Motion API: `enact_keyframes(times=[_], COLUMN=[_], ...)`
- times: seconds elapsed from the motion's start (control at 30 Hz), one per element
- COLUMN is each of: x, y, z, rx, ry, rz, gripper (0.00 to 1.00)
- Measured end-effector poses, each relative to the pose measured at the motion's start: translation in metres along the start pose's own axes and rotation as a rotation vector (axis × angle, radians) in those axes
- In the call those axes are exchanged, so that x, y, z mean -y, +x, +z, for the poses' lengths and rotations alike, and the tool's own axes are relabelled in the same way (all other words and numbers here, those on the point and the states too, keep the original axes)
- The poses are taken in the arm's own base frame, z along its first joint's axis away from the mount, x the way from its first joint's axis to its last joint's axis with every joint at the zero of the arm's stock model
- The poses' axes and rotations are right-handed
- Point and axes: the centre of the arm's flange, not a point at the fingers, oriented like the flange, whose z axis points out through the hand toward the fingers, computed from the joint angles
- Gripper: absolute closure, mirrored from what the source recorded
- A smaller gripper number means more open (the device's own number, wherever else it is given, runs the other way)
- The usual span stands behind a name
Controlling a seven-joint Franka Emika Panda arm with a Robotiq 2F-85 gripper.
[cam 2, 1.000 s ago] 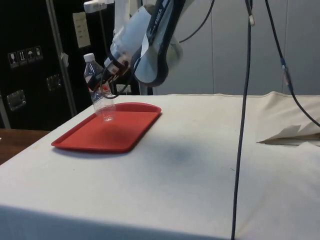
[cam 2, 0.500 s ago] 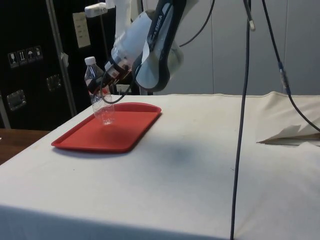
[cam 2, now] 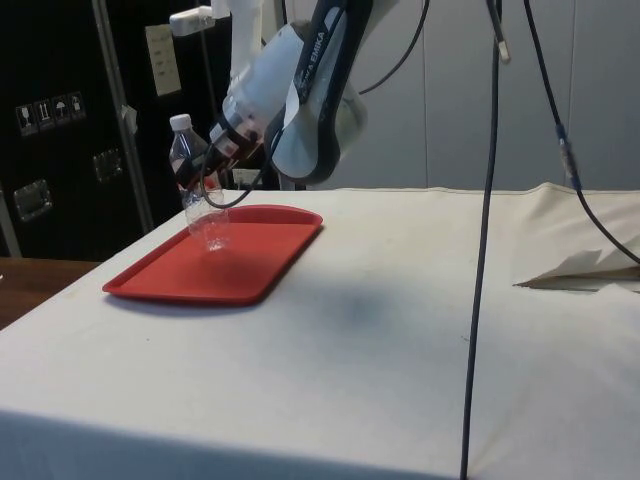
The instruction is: Place the bottle upright on the tray.
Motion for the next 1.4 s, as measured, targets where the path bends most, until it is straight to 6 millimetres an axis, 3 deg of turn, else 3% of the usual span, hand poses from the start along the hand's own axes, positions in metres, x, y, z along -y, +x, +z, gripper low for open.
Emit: enact_keyframes(times=[1.4], x=[0.000], y=[-0.010], z=[0.007], rx=[0.011], ry=[-0.002], rz=[0.008], gripper=[0.65])
